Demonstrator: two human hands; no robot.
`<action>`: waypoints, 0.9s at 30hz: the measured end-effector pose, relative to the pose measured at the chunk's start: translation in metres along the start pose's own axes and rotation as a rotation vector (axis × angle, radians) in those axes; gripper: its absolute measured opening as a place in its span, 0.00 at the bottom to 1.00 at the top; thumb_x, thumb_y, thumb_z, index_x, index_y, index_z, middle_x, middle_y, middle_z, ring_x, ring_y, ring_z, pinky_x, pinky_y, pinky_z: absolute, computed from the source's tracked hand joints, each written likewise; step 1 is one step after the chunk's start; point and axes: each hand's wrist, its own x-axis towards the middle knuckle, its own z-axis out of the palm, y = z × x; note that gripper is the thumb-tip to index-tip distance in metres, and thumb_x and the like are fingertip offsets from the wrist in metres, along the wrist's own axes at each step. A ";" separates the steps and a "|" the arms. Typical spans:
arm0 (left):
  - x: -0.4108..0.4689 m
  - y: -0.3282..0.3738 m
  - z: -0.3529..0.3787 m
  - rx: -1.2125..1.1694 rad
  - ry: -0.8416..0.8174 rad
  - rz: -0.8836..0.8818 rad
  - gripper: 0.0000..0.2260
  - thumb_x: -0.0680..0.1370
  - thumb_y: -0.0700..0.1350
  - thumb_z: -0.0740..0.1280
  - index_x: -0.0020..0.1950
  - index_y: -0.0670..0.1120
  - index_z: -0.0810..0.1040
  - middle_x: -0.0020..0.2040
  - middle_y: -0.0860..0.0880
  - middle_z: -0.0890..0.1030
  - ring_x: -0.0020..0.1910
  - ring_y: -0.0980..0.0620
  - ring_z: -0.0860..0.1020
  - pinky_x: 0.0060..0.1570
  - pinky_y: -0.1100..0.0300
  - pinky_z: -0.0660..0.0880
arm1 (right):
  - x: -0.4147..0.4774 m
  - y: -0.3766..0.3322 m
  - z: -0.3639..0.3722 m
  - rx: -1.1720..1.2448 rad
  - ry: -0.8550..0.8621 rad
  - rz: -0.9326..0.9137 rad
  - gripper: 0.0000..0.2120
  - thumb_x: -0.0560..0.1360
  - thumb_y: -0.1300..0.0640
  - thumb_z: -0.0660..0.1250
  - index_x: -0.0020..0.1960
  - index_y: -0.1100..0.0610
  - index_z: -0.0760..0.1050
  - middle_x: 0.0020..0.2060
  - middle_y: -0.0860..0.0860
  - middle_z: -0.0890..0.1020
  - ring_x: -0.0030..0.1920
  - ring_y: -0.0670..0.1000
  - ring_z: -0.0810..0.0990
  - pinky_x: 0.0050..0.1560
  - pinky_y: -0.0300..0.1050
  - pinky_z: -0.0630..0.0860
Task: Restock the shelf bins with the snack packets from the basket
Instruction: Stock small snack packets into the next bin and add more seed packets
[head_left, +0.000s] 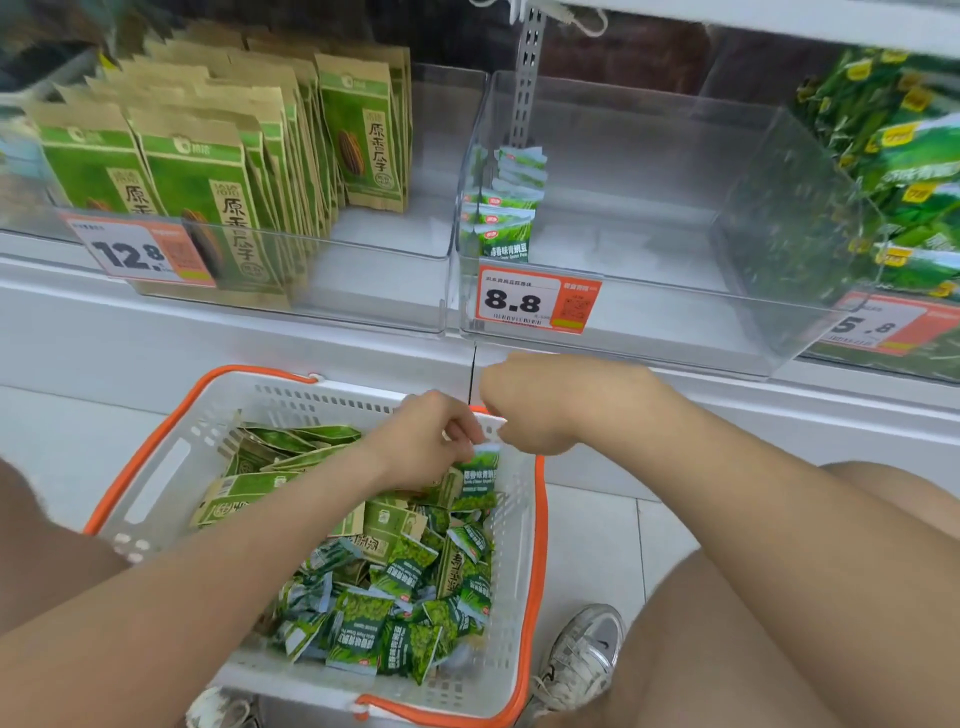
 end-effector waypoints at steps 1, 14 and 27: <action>-0.002 0.010 -0.012 -0.094 0.049 0.011 0.07 0.78 0.38 0.74 0.47 0.51 0.84 0.43 0.51 0.85 0.41 0.52 0.85 0.46 0.57 0.83 | -0.004 0.004 -0.002 0.004 -0.003 0.020 0.17 0.83 0.54 0.65 0.37 0.53 0.65 0.36 0.50 0.72 0.38 0.54 0.75 0.32 0.45 0.67; -0.040 0.080 -0.093 -0.597 0.313 0.241 0.04 0.78 0.36 0.74 0.48 0.45 0.85 0.41 0.36 0.84 0.35 0.45 0.83 0.38 0.54 0.84 | -0.036 0.022 -0.022 0.989 0.375 0.053 0.16 0.73 0.54 0.80 0.56 0.50 0.77 0.44 0.52 0.86 0.40 0.51 0.88 0.47 0.51 0.85; -0.034 0.093 -0.103 -0.110 0.885 0.354 0.03 0.78 0.43 0.72 0.46 0.50 0.82 0.46 0.55 0.82 0.48 0.56 0.80 0.49 0.61 0.75 | -0.038 0.068 -0.062 1.367 0.750 0.032 0.10 0.80 0.59 0.72 0.61 0.59 0.80 0.49 0.59 0.87 0.44 0.54 0.87 0.50 0.55 0.85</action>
